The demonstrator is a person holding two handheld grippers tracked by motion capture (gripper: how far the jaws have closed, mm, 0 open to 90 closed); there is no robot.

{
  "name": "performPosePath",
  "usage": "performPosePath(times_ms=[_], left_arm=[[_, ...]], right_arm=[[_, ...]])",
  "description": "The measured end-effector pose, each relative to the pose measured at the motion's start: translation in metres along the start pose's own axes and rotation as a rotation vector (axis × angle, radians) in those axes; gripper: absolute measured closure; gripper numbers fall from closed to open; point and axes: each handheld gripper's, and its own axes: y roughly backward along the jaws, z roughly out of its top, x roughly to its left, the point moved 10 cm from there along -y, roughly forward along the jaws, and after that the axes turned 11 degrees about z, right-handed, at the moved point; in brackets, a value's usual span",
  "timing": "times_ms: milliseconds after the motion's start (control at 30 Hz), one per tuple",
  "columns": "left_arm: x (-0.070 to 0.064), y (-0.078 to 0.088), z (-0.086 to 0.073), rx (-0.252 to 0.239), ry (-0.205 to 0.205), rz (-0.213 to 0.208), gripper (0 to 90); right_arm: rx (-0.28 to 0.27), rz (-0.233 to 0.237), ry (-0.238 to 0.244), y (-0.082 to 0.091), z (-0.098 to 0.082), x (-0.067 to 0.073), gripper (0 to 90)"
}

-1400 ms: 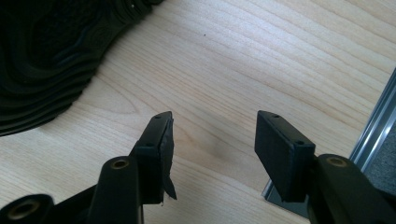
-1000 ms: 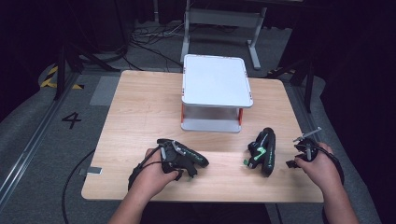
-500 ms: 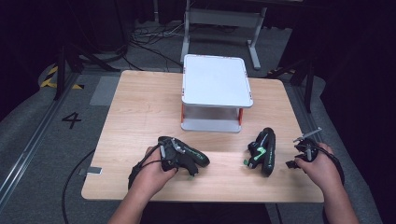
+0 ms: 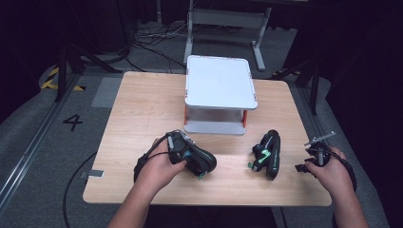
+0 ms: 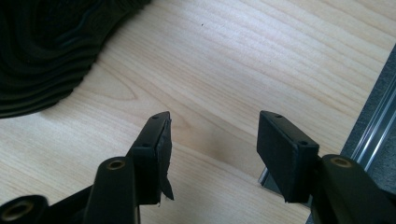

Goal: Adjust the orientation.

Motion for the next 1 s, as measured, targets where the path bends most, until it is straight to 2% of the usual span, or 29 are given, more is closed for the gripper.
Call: performPosePath(times_ms=[100, 133, 167, 200, 333, 533, 667, 733, 833, 900, 933, 1000], left_arm=[[-0.008, 0.004, 0.007, 0.022, -0.012, -0.031, 70.1], [-0.012, -0.001, 0.011, 0.037, -0.036, -0.031, 70.1], [-0.012, -0.001, 0.011, 0.037, -0.036, -0.031, 70.2], [-0.017, -0.008, 0.015, 0.044, -0.047, -0.034, 70.1], [-0.017, -0.019, 0.022, 0.040, -0.040, -0.020, 70.1], [-0.020, -0.033, 0.035, 0.015, -0.088, -0.018, 68.8], [-0.021, -0.042, 0.041, 0.002, -0.088, -0.028, 67.7], [-0.022, -0.048, 0.045, 0.013, -0.098, -0.043, 66.8], [-0.024, -0.051, 0.050, 0.006, -0.108, -0.038, 63.0], [-0.024, -0.048, 0.056, -0.020, -0.116, -0.026, 60.3], [-0.024, -0.044, 0.058, -0.027, -0.121, -0.009, 52.5], [-0.025, -0.037, 0.057, -0.030, -0.118, 0.000, 50.8]], right_arm=[[-0.003, 0.010, 0.011, 0.000, -0.001, 0.002, 46.0], [-0.007, 0.008, 0.012, 0.000, -0.002, 0.002, 45.9], [-0.007, 0.008, 0.012, 0.000, -0.002, 0.002, 45.9], [-0.005, 0.008, 0.011, 0.000, -0.003, 0.002, 45.8], [-0.003, 0.007, 0.012, 0.000, -0.004, 0.002, 45.5], [-0.006, 0.008, 0.011, 0.000, -0.004, 0.002, 44.5], [-0.003, 0.019, 0.027, -0.002, -0.003, 0.004, 44.0], [-0.014, 0.031, 0.033, -0.002, -0.002, 0.006, 44.0], [-0.025, 0.028, 0.033, 0.000, -0.001, 0.006, 44.0], [-0.030, 0.032, 0.034, 0.001, 0.000, 0.006, 44.0], [-0.031, 0.030, 0.030, 0.002, -0.001, 0.004, 44.0], [-0.034, 0.027, 0.027, 0.002, -0.001, 0.003, 43.9]])
